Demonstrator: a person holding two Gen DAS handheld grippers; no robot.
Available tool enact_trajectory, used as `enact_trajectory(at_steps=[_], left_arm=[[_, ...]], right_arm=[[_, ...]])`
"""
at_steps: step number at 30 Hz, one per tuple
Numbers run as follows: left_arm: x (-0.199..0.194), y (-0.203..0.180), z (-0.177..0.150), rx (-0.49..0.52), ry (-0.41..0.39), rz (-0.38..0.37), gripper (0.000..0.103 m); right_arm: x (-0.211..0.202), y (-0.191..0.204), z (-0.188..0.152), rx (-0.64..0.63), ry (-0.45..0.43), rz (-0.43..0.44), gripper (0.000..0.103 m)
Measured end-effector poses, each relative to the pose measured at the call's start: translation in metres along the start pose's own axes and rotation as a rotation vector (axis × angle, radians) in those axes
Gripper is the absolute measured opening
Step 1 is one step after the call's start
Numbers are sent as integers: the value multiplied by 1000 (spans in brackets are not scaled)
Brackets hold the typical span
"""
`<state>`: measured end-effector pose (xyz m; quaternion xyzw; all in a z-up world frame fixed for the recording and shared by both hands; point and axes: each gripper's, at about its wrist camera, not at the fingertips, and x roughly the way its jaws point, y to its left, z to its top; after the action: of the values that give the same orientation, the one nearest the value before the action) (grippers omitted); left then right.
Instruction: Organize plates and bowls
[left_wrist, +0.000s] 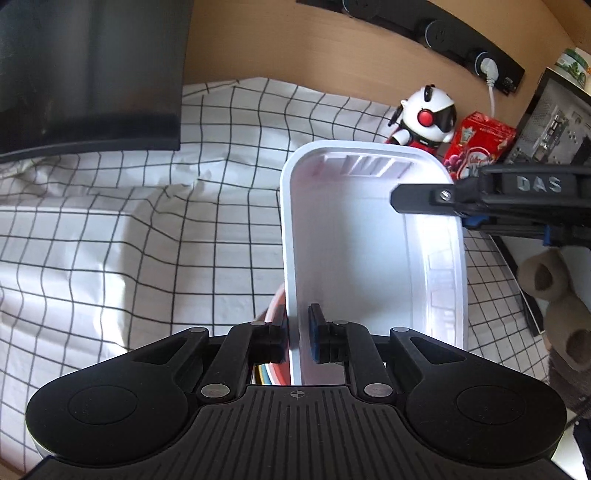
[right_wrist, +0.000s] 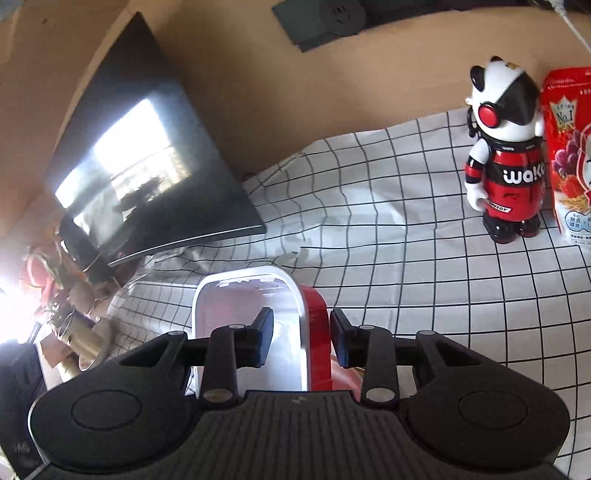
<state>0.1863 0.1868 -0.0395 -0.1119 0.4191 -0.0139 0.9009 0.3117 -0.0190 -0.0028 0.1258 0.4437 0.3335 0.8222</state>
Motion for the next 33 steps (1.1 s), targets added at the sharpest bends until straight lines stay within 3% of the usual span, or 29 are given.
enact_trajectory(at_steps=[7,10,15,20,23,27,33], left_arm=[[0,1,0,-13,10,-54,14],[0,-2,10,-5,13,-87,14],[-1,-8,33,38,-36,-80,14],[0,-2,43,29,-61,-55,14],[5,2,35,27,-22,-53,14],[22,11,21,-3,43,-24,16],[15,13,8,0,37,-9,19]], right_arm=[[-2,-3,-22,-53,23,-48,32],[-4,-4,-13,-42,5,-71,32],[-11,5,10,-79,-73,-71,32],[-5,9,13,-107,-72,-74,32],[3,6,3,-115,-20,-73,33],[19,-2,-9,-127,30,-147,33],[27,-11,-26,-122,92,-184,34]])
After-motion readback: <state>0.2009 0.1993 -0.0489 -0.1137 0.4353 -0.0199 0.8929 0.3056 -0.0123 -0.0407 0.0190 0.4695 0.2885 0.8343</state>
